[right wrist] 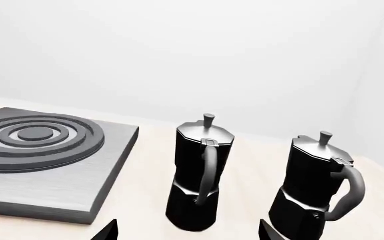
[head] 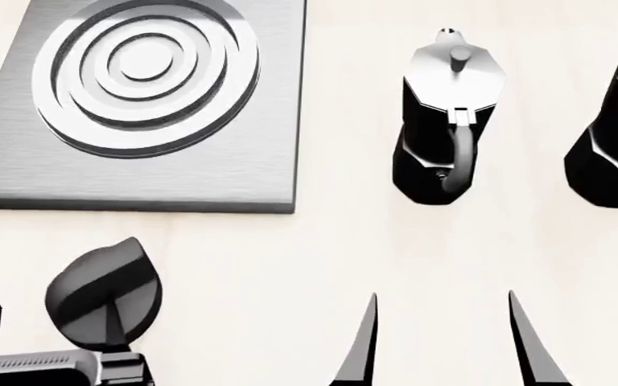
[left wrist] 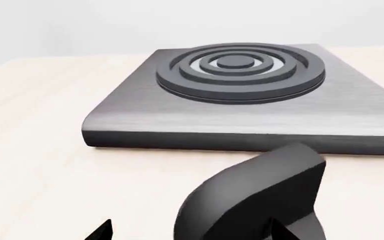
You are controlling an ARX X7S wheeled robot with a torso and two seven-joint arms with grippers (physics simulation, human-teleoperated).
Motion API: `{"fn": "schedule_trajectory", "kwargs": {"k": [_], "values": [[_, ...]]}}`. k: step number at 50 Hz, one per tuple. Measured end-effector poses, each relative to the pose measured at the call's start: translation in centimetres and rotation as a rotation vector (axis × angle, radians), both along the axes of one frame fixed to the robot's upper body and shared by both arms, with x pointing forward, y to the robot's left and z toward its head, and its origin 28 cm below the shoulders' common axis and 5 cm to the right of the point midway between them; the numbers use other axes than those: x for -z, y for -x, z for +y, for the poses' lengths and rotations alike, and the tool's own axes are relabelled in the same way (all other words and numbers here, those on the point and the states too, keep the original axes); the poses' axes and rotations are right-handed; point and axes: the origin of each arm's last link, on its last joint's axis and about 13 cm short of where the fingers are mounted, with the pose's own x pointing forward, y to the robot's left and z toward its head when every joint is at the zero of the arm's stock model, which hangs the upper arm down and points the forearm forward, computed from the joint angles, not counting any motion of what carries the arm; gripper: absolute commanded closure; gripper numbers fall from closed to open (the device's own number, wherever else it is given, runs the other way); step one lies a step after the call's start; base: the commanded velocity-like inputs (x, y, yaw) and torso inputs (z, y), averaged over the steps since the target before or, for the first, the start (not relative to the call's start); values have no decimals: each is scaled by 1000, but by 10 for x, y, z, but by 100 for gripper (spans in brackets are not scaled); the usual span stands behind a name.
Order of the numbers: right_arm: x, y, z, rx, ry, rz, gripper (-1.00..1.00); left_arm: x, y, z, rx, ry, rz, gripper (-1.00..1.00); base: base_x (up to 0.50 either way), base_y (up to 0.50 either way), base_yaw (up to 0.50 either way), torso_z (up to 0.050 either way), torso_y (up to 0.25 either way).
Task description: Turn off the stove.
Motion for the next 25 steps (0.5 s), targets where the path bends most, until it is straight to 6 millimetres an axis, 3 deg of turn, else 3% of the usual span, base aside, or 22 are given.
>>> {"fn": "schedule_trajectory", "kwargs": {"k": [25], "values": [[-1,0,0,0,0,-1,-100,0,7,5,-40,4,12,-100,0,0,0,-1,-2]]}}
